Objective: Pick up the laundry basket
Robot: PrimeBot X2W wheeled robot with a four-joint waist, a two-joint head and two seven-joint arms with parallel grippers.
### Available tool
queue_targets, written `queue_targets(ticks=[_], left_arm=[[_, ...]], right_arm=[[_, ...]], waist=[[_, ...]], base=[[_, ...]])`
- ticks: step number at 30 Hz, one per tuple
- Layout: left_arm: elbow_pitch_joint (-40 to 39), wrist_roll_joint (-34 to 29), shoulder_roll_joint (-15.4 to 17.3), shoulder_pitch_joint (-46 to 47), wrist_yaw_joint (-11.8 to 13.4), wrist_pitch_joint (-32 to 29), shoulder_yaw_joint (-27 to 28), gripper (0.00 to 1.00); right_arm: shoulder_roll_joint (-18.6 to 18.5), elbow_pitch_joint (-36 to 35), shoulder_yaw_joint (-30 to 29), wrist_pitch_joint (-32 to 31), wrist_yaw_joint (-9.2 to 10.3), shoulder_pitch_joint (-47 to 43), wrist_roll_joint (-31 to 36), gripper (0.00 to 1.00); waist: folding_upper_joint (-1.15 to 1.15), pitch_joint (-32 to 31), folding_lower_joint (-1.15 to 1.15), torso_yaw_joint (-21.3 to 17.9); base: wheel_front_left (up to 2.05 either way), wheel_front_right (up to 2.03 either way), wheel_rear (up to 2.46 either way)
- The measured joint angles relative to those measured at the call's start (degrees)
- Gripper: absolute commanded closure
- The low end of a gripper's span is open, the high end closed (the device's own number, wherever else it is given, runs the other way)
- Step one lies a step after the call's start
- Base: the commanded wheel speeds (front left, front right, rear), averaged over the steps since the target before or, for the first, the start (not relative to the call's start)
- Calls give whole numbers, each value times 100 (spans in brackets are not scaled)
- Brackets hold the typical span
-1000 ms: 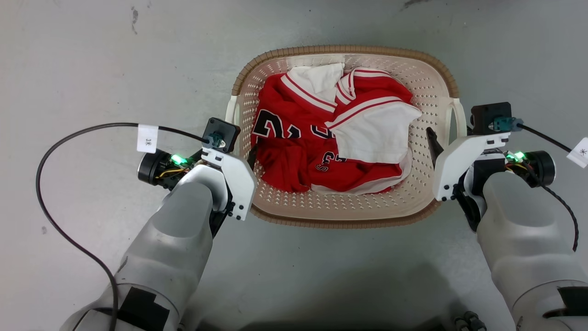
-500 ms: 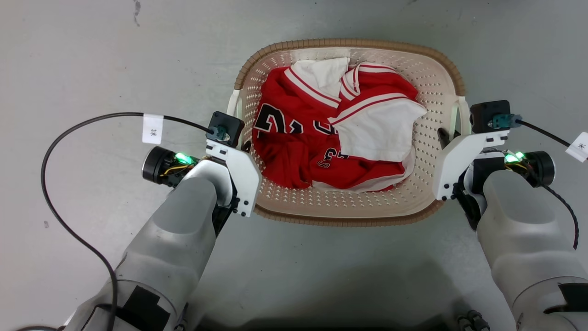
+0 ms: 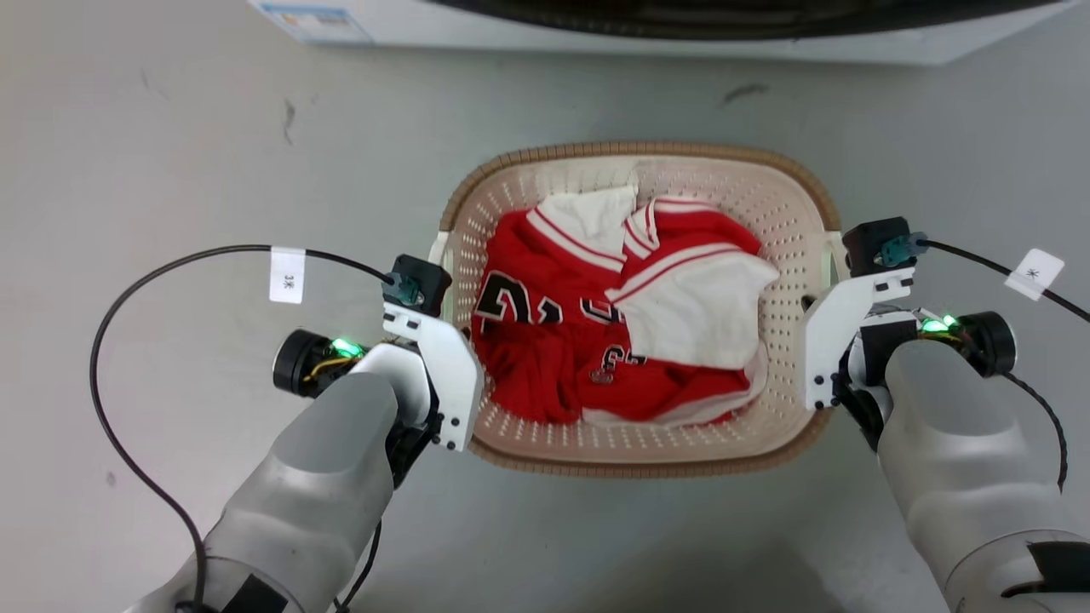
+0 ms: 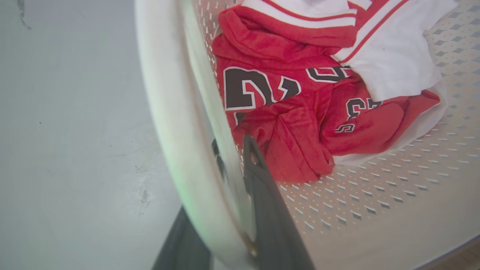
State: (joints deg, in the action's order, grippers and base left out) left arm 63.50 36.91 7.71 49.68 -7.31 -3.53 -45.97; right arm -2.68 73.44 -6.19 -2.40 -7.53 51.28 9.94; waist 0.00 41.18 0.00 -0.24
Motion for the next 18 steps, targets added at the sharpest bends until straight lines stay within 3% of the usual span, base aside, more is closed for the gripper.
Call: queue_targets(ticks=[7,18], left_arm=[[-516,781,316,-330,9,-733,-634,100],[-1369,1961,1033,-531,25,-1825,-1421,100]], right_arm=[[10,29,300,-843,-1,-197,-191,100],[38,35,1400,-1868,0,-364,-1374,100]], waist=[[0,-825,0,-54],[0,-2285,-1,-138]], base=[[0,0,0],[0,0,0]])
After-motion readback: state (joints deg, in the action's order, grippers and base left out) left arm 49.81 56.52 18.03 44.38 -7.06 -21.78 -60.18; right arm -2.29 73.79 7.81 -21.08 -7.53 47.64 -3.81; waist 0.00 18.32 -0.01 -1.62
